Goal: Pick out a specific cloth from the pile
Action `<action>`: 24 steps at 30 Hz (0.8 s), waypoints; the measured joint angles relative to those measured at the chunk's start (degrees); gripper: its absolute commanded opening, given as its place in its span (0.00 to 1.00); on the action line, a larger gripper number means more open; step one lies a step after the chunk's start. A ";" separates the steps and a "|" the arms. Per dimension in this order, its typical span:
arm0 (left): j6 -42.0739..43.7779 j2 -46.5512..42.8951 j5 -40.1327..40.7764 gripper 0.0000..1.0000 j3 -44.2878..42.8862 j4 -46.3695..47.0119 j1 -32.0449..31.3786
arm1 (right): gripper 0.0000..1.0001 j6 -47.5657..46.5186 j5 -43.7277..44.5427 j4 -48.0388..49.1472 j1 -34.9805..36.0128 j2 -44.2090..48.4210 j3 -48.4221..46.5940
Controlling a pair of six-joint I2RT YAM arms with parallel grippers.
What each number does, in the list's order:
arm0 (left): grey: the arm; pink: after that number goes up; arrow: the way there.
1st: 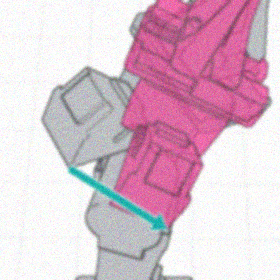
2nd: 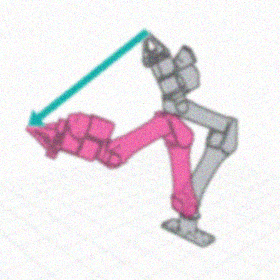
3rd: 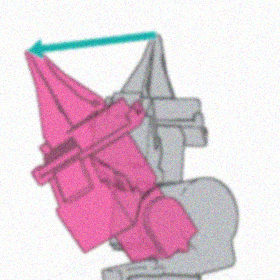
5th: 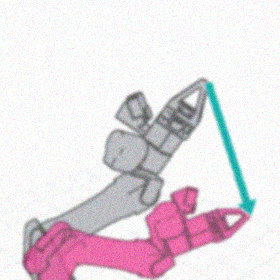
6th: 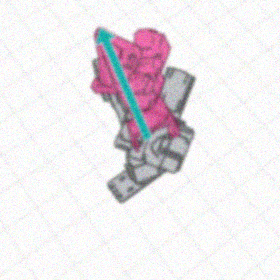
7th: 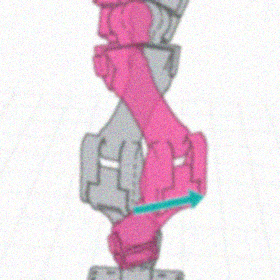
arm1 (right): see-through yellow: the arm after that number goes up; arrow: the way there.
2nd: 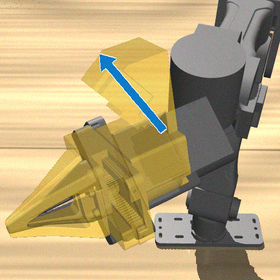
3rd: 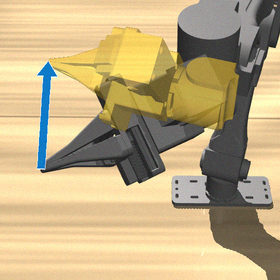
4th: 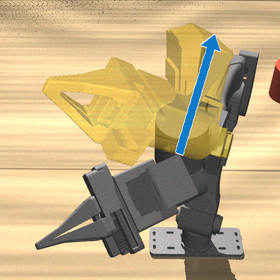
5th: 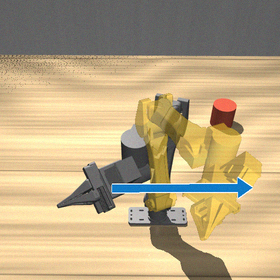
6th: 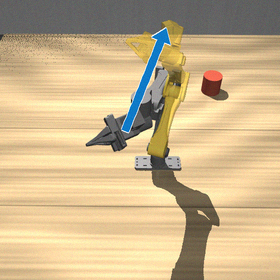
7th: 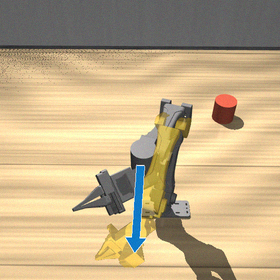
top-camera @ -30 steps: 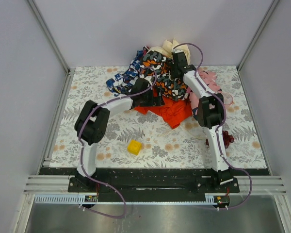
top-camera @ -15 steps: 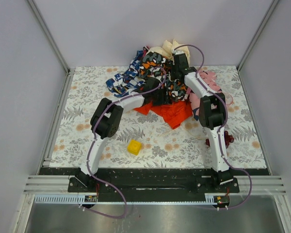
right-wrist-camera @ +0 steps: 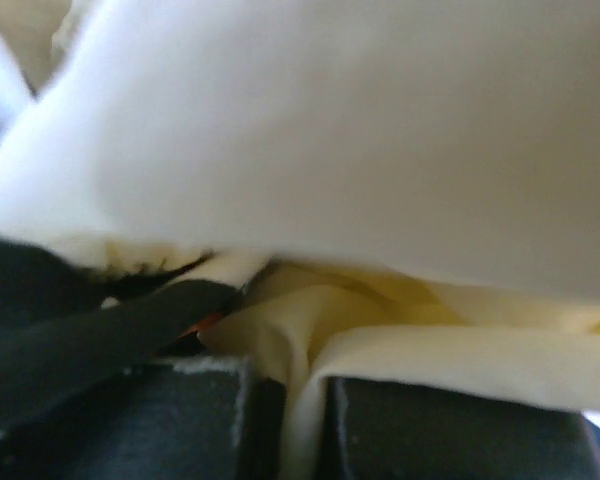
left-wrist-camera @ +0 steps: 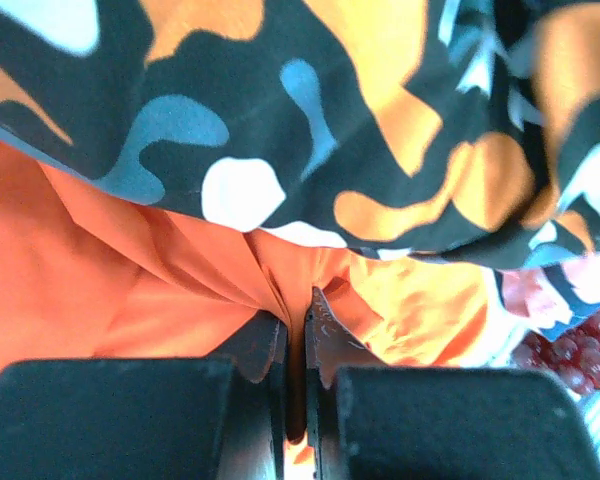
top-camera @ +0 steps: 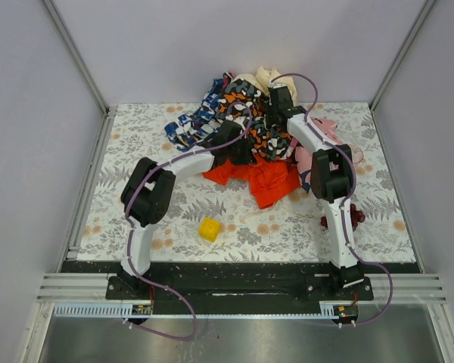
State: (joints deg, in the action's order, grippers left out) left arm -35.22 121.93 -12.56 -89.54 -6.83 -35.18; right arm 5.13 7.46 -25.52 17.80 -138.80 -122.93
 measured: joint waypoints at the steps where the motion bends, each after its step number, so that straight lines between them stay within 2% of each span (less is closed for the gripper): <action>1: 0.42 -1.81 0.24 0.00 0.68 -0.66 -0.07 | 0.05 0.24 0.24 -0.33 0.07 0.07 0.13; 11: 7.56 -18.99 3.65 0.00 1.27 -10.91 -0.57 | 0.10 1.84 2.47 -1.75 0.20 0.09 2.23; 16: 13.18 -28.30 6.32 0.00 -8.11 -14.64 0.39 | 0.15 2.34 2.56 -1.70 0.20 0.37 2.93; 20: 17.22 -33.70 10.67 0.00 -16.04 -15.63 1.53 | 0.25 2.75 2.54 -1.86 0.20 1.49 4.02; 24: 20.31 -37.31 15.74 0.00 -20.87 -17.14 2.95 | 0.41 2.80 2.56 -3.37 0.20 3.34 5.18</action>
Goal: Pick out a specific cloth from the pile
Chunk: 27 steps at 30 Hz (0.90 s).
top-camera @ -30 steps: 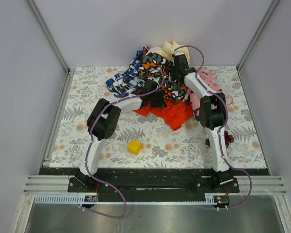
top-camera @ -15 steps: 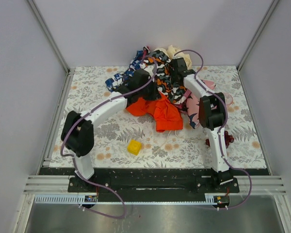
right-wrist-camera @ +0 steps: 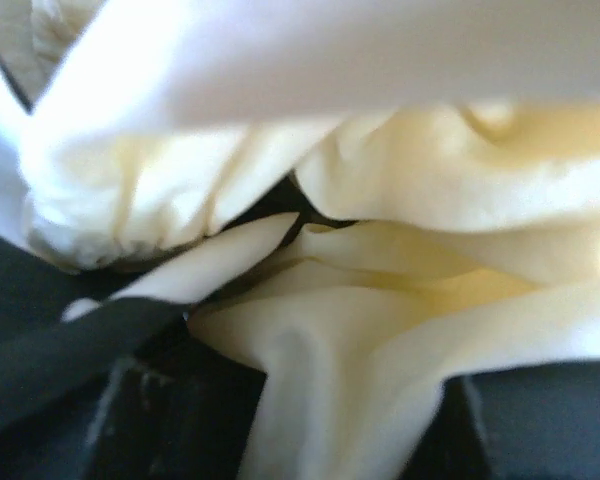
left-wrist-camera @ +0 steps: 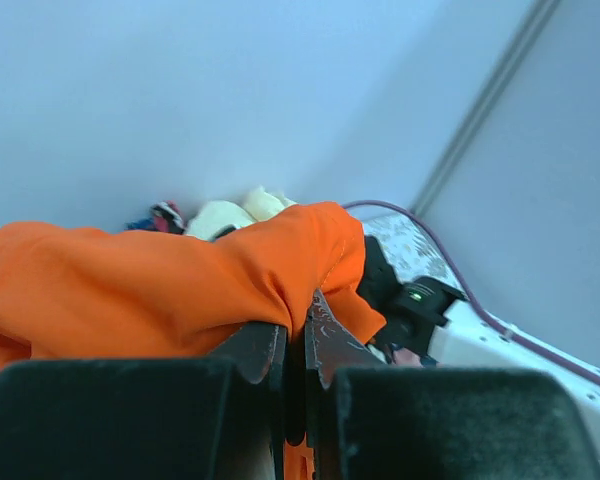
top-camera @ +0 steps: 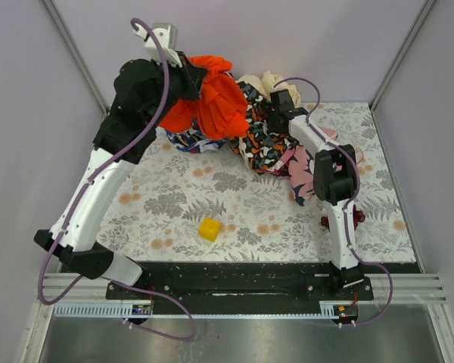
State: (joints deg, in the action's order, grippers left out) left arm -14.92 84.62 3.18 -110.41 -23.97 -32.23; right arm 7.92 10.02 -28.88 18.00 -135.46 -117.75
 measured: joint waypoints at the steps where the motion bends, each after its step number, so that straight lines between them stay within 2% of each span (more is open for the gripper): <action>1: 0.57 -0.66 1.20 0.00 -0.61 -0.46 0.44 | 0.45 -0.15 0.00 -0.57 0.00 0.68 0.37; 9: 3.67 -4.87 9.31 0.00 0.94 -4.92 2.82 | 0.70 -2.62 -0.72 -4.15 -0.02 11.76 5.86; 11: 4.07 -6.84 10.47 0.00 3.04 -5.73 3.02 | 0.87 -2.86 -1.75 -4.07 0.00 16.20 8.02; 12: 4.20 -8.11 10.99 0.00 4.31 -6.10 3.13 | 0.91 -2.84 -2.64 -3.67 0.00 19.06 9.55; 13: 4.37 -9.51 11.61 0.01 5.73 -6.40 3.21 | 0.99 -2.75 -3.61 -3.21 0.00 22.14 11.39; 19: 5.14 -16.52 17.53 0.02 12.79 -6.21 3.58 | 1.00 -1.70 -14.14 0.59 0.00 41.88 23.02; 21: 5.33 -18.25 19.85 0.04 14.93 -6.32 3.76 | 0.99 -0.87 -15.98 2.12 0.00 45.22 25.22; 27: 3.72 -25.99 27.54 0.06 27.10 -6.08 6.47 | 0.99 4.04 -22.62 8.61 0.00 59.49 40.61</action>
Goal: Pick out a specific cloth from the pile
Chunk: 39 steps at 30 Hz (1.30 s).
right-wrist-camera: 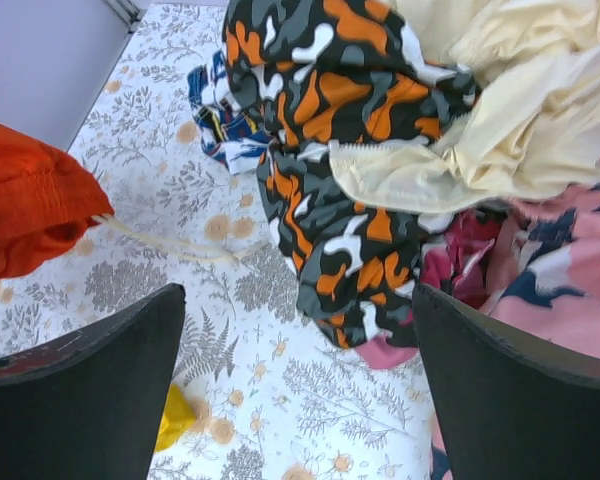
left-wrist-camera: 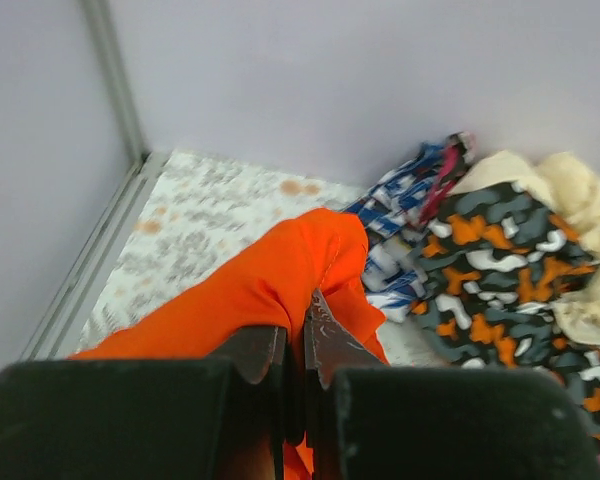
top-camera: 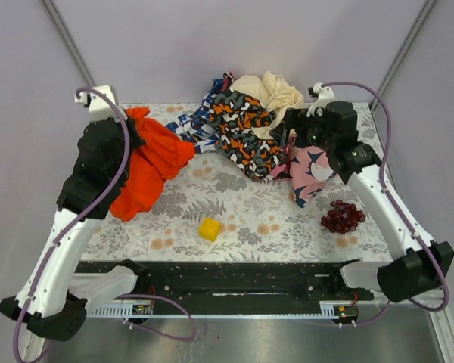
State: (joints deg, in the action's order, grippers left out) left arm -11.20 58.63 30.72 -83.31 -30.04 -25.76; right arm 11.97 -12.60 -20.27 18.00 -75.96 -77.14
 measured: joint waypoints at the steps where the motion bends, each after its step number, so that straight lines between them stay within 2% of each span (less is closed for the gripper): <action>1: -0.74 -1.62 0.87 0.06 2.49 0.17 0.79 | 0.99 0.61 -0.50 0.76 0.00 1.64 2.12; 3: -2.47 -5.16 2.58 0.06 7.74 0.09 2.67 | 0.99 1.70 -0.42 1.88 0.00 4.68 6.36; 6: -5.09 -7.67 4.04 0.00 12.09 -0.63 6.10 | 0.99 3.67 1.73 3.02 0.00 9.09 13.31; 11: -11.13 -6.73 7.23 0.00 15.74 -1.16 11.93 | 1.00 8.52 6.73 3.30 -0.02 18.53 26.49; 15: -14.53 -5.53 6.95 0.00 20.37 -0.83 16.37 | 1.00 11.93 8.61 2.89 0.00 26.34 33.33; 20: -15.98 -2.69 1.70 0.00 25.59 4.42 19.28 | 0.99 15.43 10.25 2.36 -0.02 32.54 37.51; 23: -16.52 -1.42 -4.24 0.00 30.29 9.73 19.32 | 0.99 17.07 10.58 2.34 -0.02 33.81 38.66; 26: -17.90 0.37 -6.71 0.02 32.44 11.93 19.56 | 0.99 18.29 10.64 2.32 -0.02 33.81 39.50; 29: -20.09 2.21 -6.14 0.15 33.53 12.22 20.15 | 0.99 19.10 10.88 2.34 -0.02 33.83 40.50; 30: -20.74 2.38 -5.64 0.30 34.21 12.33 20.20 | 0.99 19.26 11.30 2.34 -0.02 33.81 40.76; 31: -21.68 2.36 -4.98 0.50 35.39 12.63 20.22 | 0.99 19.45 11.82 2.34 0.00 33.79 41.09; 34: -23.58 1.90 -3.89 0.99 39.54 13.03 20.24 | 0.99 19.67 13.16 2.32 0.00 33.73 41.53; 39: -26.34 -0.02 -4.39 0.99 43.36 9.92 20.37 | 0.99 20.02 14.97 2.32 -0.02 32.96 41.55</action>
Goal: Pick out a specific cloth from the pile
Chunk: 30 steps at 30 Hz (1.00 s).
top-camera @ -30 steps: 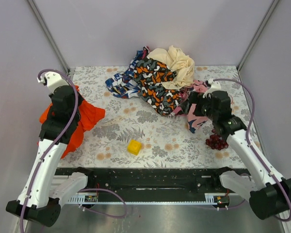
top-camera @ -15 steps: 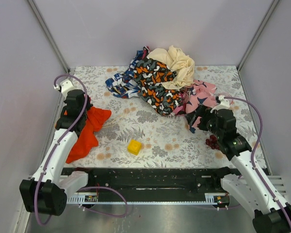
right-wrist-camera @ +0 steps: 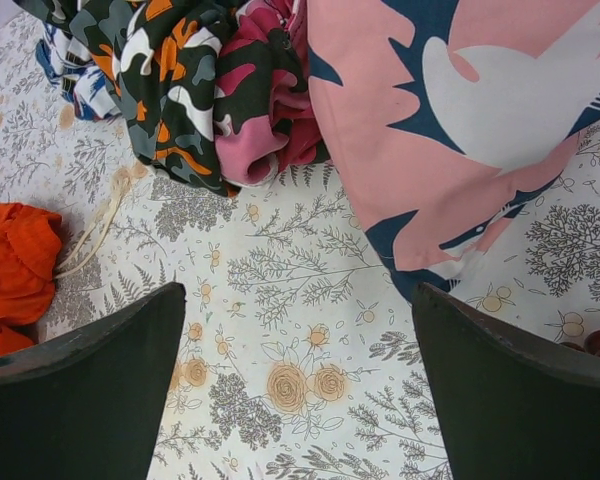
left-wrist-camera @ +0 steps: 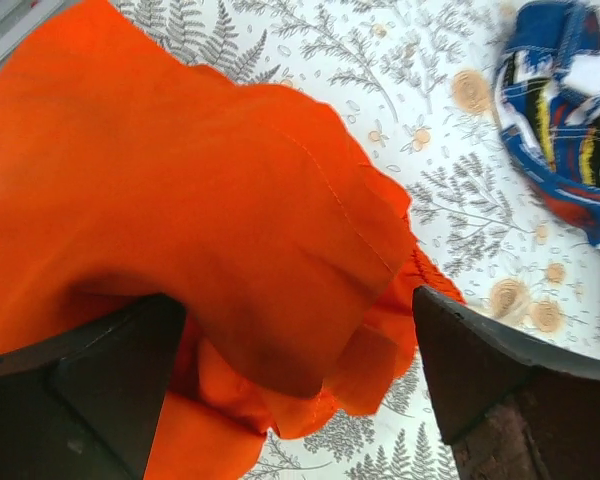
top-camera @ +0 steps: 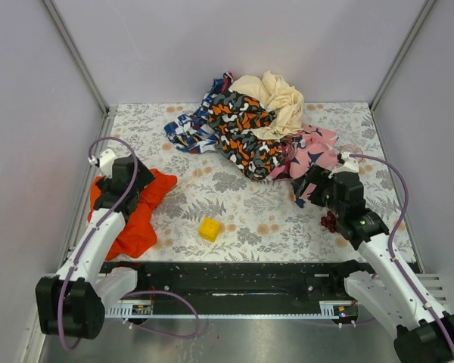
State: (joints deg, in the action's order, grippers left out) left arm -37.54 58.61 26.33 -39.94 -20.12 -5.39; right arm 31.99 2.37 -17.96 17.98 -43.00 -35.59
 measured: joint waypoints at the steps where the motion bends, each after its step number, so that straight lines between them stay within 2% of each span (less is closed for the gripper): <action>1: -0.07 -0.94 -0.44 0.99 -0.24 -0.83 0.04 | 1.00 0.07 0.26 0.00 0.00 -0.15 0.00; 4: -0.02 -5.14 -2.60 0.99 -2.27 -3.28 0.11 | 0.99 0.24 1.51 -0.48 0.02 -0.35 -0.04; 10: -0.04 -17.11 -12.81 0.99 -7.06 -5.11 0.11 | 0.99 0.17 4.83 -3.63 0.00 -0.61 -0.35; 15: -0.48 -24.39 -18.73 0.99 -7.58 -6.97 0.11 | 0.99 -0.02 7.28 -5.70 0.02 -0.22 -0.50; 21: -1.70 -27.08 -20.02 0.99 -6.23 -9.22 0.11 | 0.99 -0.04 9.09 -6.12 0.02 0.35 -0.50; 30: -1.99 -25.77 -19.98 0.99 -5.40 -12.92 0.11 | 0.99 -0.02 10.14 -6.34 0.02 2.51 -0.46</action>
